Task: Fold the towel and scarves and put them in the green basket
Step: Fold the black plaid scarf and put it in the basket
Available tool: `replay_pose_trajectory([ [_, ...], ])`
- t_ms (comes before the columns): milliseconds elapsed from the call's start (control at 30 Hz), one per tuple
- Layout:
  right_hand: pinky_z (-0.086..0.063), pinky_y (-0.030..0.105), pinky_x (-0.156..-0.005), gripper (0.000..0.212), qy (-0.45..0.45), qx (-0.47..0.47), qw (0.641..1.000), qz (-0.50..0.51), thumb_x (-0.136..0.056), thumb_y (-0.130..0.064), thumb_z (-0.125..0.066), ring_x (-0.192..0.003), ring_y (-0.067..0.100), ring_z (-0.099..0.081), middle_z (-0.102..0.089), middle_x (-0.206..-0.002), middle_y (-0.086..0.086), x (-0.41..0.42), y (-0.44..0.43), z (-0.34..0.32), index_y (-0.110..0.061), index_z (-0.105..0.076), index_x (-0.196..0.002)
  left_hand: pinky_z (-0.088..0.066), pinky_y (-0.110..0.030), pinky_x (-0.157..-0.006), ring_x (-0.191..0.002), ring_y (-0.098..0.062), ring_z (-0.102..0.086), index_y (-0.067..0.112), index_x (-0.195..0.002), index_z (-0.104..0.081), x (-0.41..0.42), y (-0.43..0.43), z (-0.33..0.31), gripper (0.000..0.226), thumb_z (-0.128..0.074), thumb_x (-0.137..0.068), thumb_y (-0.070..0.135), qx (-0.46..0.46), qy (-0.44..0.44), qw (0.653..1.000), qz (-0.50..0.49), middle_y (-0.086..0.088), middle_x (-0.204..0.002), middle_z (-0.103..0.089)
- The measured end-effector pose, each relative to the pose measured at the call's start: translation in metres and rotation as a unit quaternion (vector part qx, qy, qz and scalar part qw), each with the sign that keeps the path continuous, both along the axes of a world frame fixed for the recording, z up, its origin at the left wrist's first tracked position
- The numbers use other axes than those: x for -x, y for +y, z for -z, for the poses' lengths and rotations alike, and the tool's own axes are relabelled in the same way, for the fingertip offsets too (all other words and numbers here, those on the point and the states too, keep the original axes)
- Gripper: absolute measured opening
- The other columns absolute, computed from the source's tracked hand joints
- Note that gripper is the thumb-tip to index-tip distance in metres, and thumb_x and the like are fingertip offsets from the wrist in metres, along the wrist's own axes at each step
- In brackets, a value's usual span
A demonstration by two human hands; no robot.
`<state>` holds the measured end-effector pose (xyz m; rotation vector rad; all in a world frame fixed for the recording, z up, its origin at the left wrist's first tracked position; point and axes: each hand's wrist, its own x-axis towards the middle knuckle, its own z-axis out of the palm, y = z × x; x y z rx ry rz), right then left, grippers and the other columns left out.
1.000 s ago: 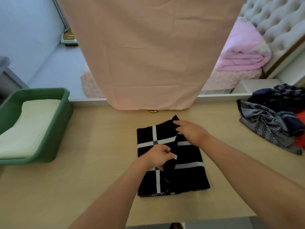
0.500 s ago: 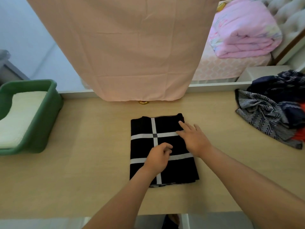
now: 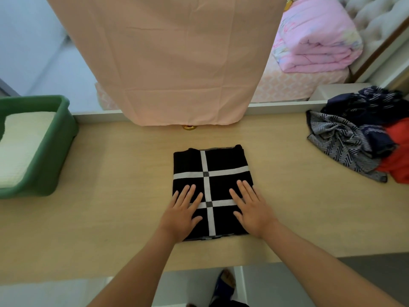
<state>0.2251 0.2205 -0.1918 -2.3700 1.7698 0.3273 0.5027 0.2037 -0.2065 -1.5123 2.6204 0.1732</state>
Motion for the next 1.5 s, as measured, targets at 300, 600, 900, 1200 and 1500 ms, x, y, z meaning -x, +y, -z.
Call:
replay_pose_trajectory([
  [300,0.014,0.037,-0.119,0.088,-0.023,-0.056,0.996,-0.058,-0.092,-0.063,-0.036,-0.148,0.022,0.026,0.027,-0.161,0.004,-0.025,0.051,-0.006,-0.031,0.017,-0.155,-0.002,-0.043,-0.124,-0.150,-0.026,0.013,0.024,-0.157,-0.005,-0.036,0.050,-0.005,0.096,-0.038,-0.084,0.076,-0.053,-0.006,0.995,0.080,-0.003,-0.164,0.010],
  [600,-0.013,0.037,-0.123,0.085,-0.011,-0.090,0.996,-0.008,-0.090,0.013,-0.038,-0.153,0.021,0.004,0.010,-0.165,0.003,-0.052,0.071,-0.033,-0.023,-0.003,-0.159,-0.030,-0.033,-0.116,-0.150,-0.022,-0.016,0.012,-0.148,-0.041,-0.043,0.066,-0.043,0.052,-0.049,-0.098,0.025,-0.134,0.044,0.987,0.072,-0.005,-0.162,-0.022],
  [900,-0.050,0.036,-0.087,0.029,-0.168,-0.137,0.970,0.108,-0.090,-0.014,-0.052,-0.099,0.022,-0.059,-0.060,-0.106,0.002,-0.037,0.035,-0.075,-0.021,-0.066,-0.115,-0.039,-0.034,-0.107,-0.135,-0.017,-0.038,0.031,-0.153,-0.017,-0.044,0.051,-0.075,0.109,-0.071,-0.066,0.065,-0.197,0.071,0.976,0.066,0.007,-0.153,-0.033],
  [1200,-0.035,0.031,-0.055,0.022,-0.189,-0.150,0.958,0.155,-0.082,-0.009,-0.053,-0.060,0.019,-0.049,-0.051,-0.062,0.001,-0.012,-0.021,-0.099,-0.015,-0.047,-0.062,-0.038,-0.025,-0.053,-0.057,-0.012,-0.053,0.013,-0.079,-0.061,-0.018,0.011,-0.082,0.012,-0.053,-0.086,0.018,-0.231,0.282,0.924,-0.120,0.004,-0.064,-0.058],
  [1500,-0.040,0.032,-0.064,0.011,-0.174,-0.211,0.947,0.169,-0.090,-0.014,-0.055,-0.076,0.021,-0.057,-0.062,-0.083,0.006,0.014,-0.105,-0.104,-0.009,-0.065,-0.088,-0.052,-0.029,-0.082,-0.110,-0.021,-0.063,0.023,-0.125,-0.054,0.009,-0.063,-0.089,0.040,-0.064,-0.091,0.043,-0.330,0.541,0.710,-0.307,-0.002,-0.113,-0.064],
])
